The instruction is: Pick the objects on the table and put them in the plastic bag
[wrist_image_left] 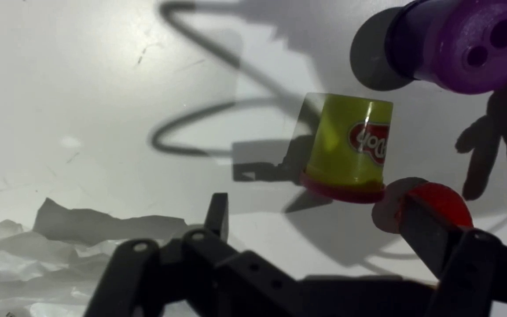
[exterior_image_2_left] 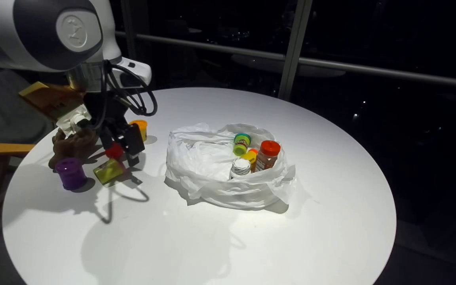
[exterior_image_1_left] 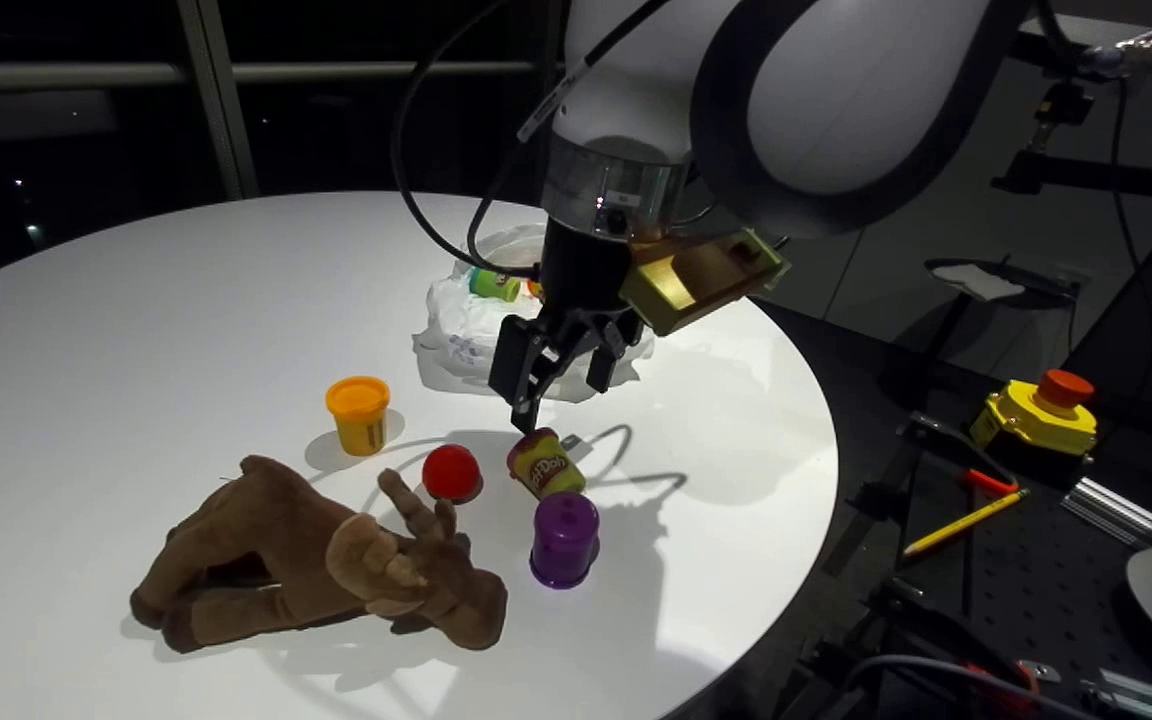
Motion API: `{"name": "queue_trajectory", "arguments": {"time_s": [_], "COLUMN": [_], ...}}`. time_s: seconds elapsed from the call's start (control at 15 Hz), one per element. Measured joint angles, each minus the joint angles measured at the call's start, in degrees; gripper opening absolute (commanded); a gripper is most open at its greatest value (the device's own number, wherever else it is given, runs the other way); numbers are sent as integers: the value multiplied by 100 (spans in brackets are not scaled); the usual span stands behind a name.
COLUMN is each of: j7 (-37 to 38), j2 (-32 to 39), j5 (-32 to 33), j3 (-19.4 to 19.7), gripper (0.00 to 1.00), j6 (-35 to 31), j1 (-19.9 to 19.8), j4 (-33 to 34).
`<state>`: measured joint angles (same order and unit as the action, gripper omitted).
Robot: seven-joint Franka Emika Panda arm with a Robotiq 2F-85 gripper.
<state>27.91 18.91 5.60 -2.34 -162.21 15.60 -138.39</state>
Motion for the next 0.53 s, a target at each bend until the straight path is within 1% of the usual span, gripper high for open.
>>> {"name": "queue_trajectory", "arguments": {"time_s": [0.53], "j7": [-90], "j2": [381], "j5": [-140], "j3": [-46], "gripper": [100], "j6": [6], "j1": [65], "j4": [206]}}
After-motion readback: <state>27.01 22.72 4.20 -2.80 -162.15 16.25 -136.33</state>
